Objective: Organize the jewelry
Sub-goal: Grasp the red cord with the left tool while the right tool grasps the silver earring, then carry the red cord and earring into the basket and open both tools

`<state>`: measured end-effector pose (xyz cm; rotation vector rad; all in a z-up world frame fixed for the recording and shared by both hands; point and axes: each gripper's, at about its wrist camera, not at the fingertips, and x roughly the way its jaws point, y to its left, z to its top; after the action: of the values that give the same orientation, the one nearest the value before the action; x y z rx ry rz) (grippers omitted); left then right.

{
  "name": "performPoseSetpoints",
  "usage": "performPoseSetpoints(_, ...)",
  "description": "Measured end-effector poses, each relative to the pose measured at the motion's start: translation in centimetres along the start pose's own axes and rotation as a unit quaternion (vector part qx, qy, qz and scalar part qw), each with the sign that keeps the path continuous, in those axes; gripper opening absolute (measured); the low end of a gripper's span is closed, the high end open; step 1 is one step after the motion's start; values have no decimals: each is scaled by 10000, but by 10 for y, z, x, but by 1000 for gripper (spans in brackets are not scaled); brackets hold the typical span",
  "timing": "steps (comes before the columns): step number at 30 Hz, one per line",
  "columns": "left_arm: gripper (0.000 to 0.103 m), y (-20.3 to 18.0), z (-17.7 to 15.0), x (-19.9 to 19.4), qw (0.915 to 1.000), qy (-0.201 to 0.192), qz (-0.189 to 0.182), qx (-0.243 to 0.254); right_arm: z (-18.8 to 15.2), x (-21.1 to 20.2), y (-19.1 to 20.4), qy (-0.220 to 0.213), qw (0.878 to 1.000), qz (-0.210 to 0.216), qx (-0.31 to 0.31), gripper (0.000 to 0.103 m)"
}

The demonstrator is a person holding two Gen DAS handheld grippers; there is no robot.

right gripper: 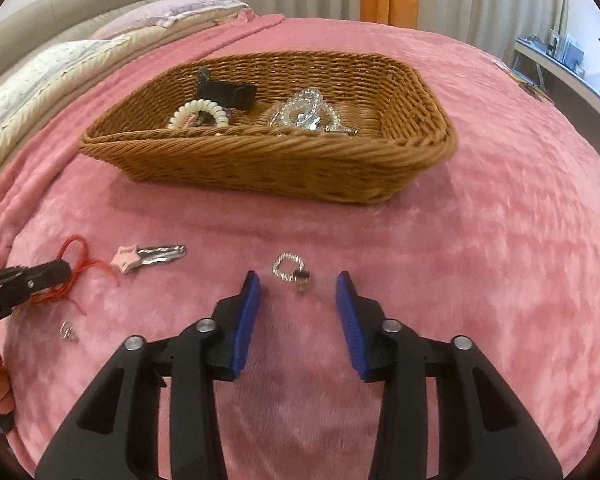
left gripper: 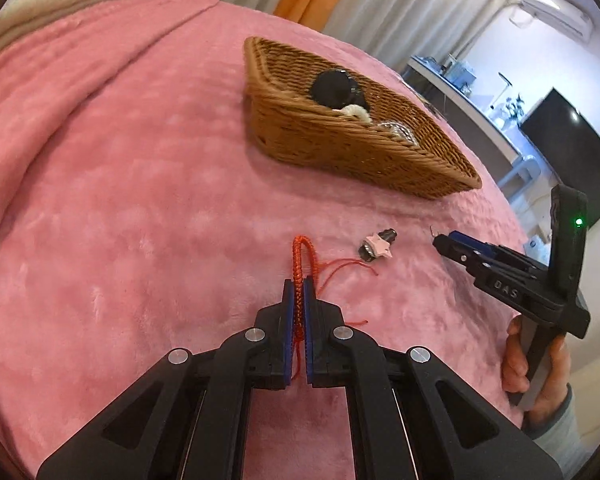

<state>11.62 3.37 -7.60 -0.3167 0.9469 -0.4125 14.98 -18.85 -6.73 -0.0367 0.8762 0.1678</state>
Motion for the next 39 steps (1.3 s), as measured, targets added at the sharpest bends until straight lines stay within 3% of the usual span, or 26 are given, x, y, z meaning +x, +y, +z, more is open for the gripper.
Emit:
performPoseSetpoints(3, 3, 12, 0, 1, 9992, 16, -256, -292, 3, 4, 5, 15, 9999, -18, -143, 18)
performPoseSetpoints(5, 3, 13, -1, 1, 9989, 10, -310, -340, 1, 2, 8, -41, 9996, -66, -270, 16)
performPoseSetpoints(7, 3, 11, -2, 3, 9991, 20, -294, -317, -3, -2, 9, -104, 9995, 34, -292, 7)
performPoseSetpoints(12, 8, 22, -6, -3, 9980, 61, -433, -462, -11, -12, 4, -164, 9996, 109, -207, 7)
performPoseSetpoints(17, 39, 20, -6, -15, 9981, -79, -440, -421, -16, -15, 0, -193, 9996, 188, -111, 7)
performPoseSetpoints(20, 43, 7, -6, -15, 9996, -70, -211, -152, -18, -18, 0, -220, 9995, 214, -72, 7)
performPoseSetpoints(25, 38, -24, -8, 0, 9956, 127, 672, 637, -21, -23, 0, -281, 9992, 261, -58, 7)
performPoseSetpoints(27, 23, -34, -9, 5, 9903, 164, 1035, 911, -24, -28, -1, -359, 9989, 301, -55, 7)
performPoseSetpoints(28, 10, -37, -9, 8, 9878, 183, 1156, 1028, -24, -30, -1, -399, 9987, 323, -57, 7)
performPoseSetpoints(29, 3, -38, -10, 8, 9872, 191, 1145, 1091, -25, -34, -1, -428, 9985, 336, -47, 7)
performPoseSetpoints(39, 3, -54, -7, -30, 9879, -338, 813, 1279, -35, -81, 7, -790, 9959, 412, -129, 7)
